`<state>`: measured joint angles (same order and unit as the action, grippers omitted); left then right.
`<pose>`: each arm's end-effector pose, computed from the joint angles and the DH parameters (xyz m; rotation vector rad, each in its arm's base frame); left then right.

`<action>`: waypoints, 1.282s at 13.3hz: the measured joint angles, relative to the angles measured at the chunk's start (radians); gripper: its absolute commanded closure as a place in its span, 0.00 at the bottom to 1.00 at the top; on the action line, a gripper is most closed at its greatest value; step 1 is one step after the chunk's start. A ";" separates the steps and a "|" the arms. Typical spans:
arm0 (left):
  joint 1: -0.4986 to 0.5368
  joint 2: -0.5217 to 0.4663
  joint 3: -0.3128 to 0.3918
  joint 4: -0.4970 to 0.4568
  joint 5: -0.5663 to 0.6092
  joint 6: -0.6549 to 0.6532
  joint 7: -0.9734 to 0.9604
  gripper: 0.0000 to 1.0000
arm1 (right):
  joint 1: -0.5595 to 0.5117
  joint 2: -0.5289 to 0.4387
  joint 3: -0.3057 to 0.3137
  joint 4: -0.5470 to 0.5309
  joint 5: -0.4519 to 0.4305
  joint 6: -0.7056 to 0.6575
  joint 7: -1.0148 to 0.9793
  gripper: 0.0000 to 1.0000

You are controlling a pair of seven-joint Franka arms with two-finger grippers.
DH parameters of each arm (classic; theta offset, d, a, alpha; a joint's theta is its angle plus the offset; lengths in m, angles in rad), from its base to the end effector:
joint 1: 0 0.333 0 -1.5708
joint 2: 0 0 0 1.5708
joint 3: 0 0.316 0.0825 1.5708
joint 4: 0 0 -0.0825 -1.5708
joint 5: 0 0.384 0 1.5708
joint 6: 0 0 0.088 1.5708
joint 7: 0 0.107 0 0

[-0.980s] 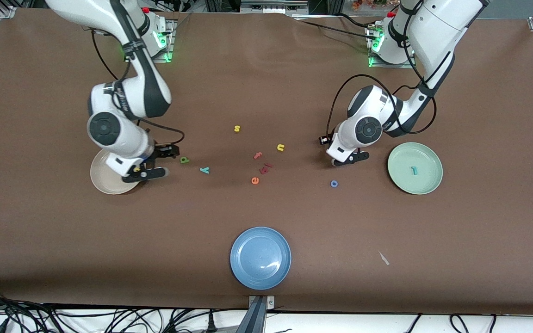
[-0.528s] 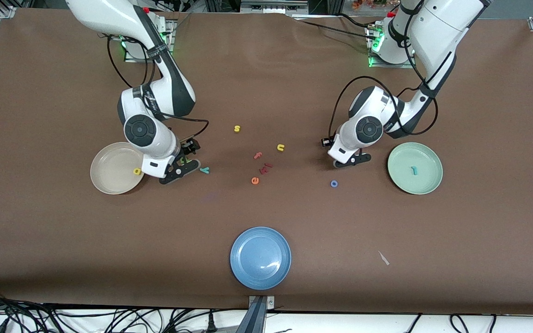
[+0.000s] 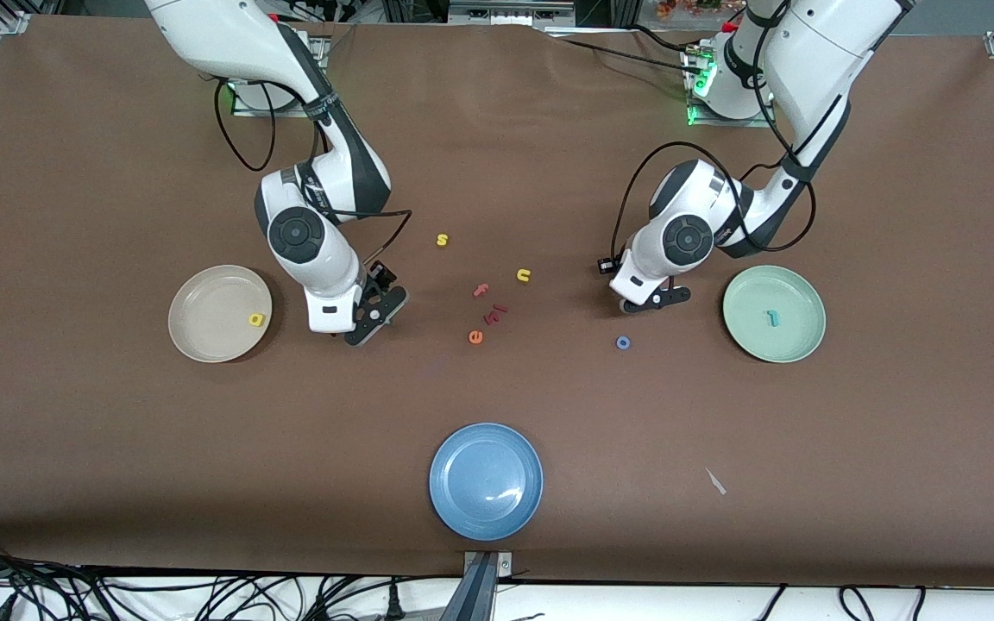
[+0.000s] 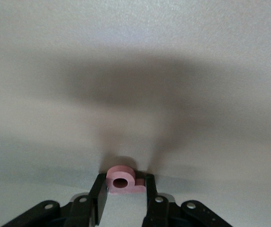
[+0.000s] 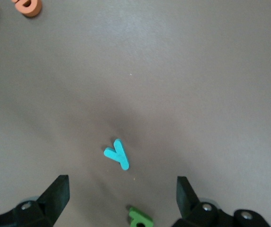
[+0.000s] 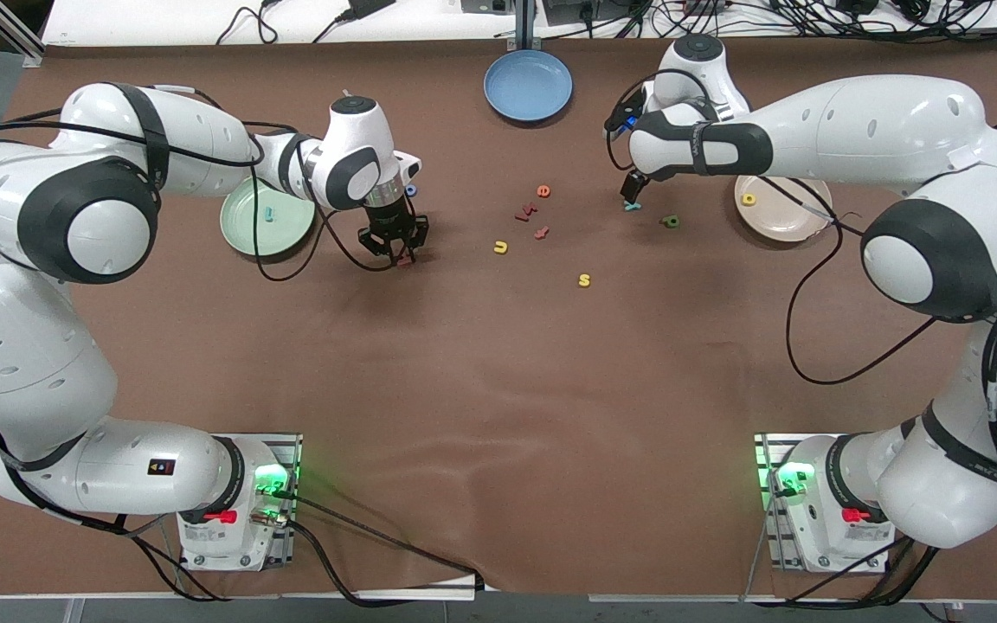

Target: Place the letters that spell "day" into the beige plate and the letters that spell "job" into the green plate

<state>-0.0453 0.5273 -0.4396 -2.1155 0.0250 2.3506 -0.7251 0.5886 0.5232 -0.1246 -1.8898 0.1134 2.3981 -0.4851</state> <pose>0.4823 -0.2619 0.1659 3.0478 0.3780 -0.4884 0.5643 0.2877 0.2279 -2.8285 -1.3341 0.0139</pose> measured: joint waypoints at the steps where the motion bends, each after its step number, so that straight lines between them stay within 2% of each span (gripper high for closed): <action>1: 0.002 -0.001 0.003 0.003 0.005 0.000 0.000 0.96 | 0.000 0.008 0.000 0.000 0.000 0.009 -0.046 0.00; 3: 0.030 -0.015 0.006 0.046 0.016 -0.069 0.018 0.95 | 0.000 0.020 -0.001 0.000 0.000 0.021 -0.152 0.01; 5: 0.089 -0.044 0.009 0.166 0.016 -0.301 0.109 0.95 | -0.001 0.030 -0.003 0.000 0.000 0.043 -0.244 0.01; 7: 0.183 -0.069 0.013 0.272 0.021 -0.467 0.230 0.95 | -0.001 0.042 -0.003 -0.003 0.000 0.057 -0.280 0.08; 9: 0.293 -0.070 0.019 0.293 0.092 -0.499 0.358 0.95 | 0.003 0.050 -0.002 -0.017 0.000 0.079 -0.293 0.08; 10: 0.341 -0.056 0.020 0.289 0.147 -0.496 0.396 0.92 | 0.005 0.055 -0.001 -0.026 0.000 0.090 -0.297 0.13; 11: 0.376 -0.030 0.020 0.287 0.187 -0.477 0.416 0.82 | 0.006 0.061 -0.001 -0.030 0.000 0.098 -0.299 0.24; 12: 0.394 0.002 0.020 0.285 0.205 -0.443 0.424 0.64 | 0.008 0.065 0.000 -0.033 0.000 0.103 -0.302 0.28; 13: 0.399 0.032 0.020 0.285 0.210 -0.417 0.425 0.24 | 0.011 0.067 0.000 -0.034 0.000 0.103 -0.304 0.31; 14: 0.398 0.054 0.018 0.286 0.210 -0.402 0.425 0.00 | 0.014 0.067 0.000 -0.034 0.000 0.103 -0.304 0.36; 15: 0.397 0.065 0.014 0.287 0.210 -0.396 0.423 0.00 | 0.017 0.067 0.000 -0.034 0.000 0.103 -0.304 0.39; 17: 0.396 0.065 0.001 0.299 0.210 -0.394 0.420 0.00 | 0.018 0.068 0.000 -0.034 0.000 0.103 -0.304 0.39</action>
<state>0.3511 0.5922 -0.4382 -1.8168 0.2354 1.9571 -0.3051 0.6068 0.5908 -0.1245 -1.9239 0.1129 2.5014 -0.7886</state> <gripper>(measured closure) 0.590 0.392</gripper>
